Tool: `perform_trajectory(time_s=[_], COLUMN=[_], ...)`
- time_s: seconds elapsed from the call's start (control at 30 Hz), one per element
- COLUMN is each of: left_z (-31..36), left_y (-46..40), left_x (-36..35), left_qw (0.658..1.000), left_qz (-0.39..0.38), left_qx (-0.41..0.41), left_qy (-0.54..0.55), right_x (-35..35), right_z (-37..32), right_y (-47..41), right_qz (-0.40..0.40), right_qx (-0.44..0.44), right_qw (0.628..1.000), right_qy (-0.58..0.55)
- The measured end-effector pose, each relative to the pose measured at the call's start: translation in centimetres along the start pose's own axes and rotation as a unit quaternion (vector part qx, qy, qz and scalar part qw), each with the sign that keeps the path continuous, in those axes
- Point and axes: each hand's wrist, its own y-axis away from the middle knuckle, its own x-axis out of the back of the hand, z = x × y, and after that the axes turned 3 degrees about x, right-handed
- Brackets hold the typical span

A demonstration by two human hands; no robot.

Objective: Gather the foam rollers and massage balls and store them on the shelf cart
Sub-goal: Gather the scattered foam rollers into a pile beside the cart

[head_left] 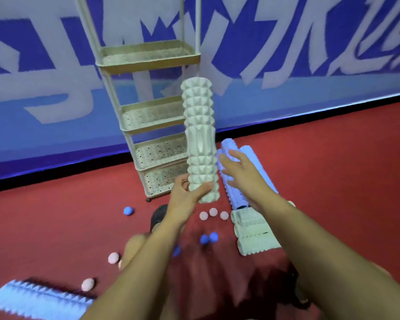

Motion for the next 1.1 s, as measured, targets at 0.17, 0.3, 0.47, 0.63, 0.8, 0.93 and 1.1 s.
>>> perform_trajectory(time_s=[0.17,0.3,0.47,0.63,0.8,0.93,1.1], left_z=[-3.2,-6.6,-11.2,-15.2,-21.7,-25.8,-30.2], left_y=[0.9,1.0,0.1,-2.3,-7.0,-10.9,-13.5], left_x=[-6.3,-9.8,-12.6,-15.1,-14.9,-14.4,-13.2], left_qw=[0.995,0.975,0.935,0.913,0.914,0.917,0.906], left_qz=[-0.039,-0.118,-0.210,-0.288,-0.224,-0.124,-0.049], left_qx=[0.002,-0.002,-0.001,0.081,0.160,0.216,0.284], left_qy=[-0.090,-0.188,-0.286,-0.278,-0.297,-0.310,-0.310], right_x=[8.0,12.2,14.3,15.3,16.1,16.2,16.0], right_z=[4.5,11.1,19.9,26.8,33.0,38.2,41.9], right_y=[0.1,-0.4,-1.8,-4.4,-8.8,-12.4,-16.3], right_qz=[0.047,0.081,0.157,0.190,0.219,0.245,0.260], right_qx=[-0.105,-0.216,-0.324,-0.363,-0.405,-0.440,-0.455], right_qw=[0.980,0.942,0.886,0.857,0.842,0.817,0.806], right_qy=[-0.163,-0.243,-0.291,-0.312,-0.280,-0.281,-0.274])
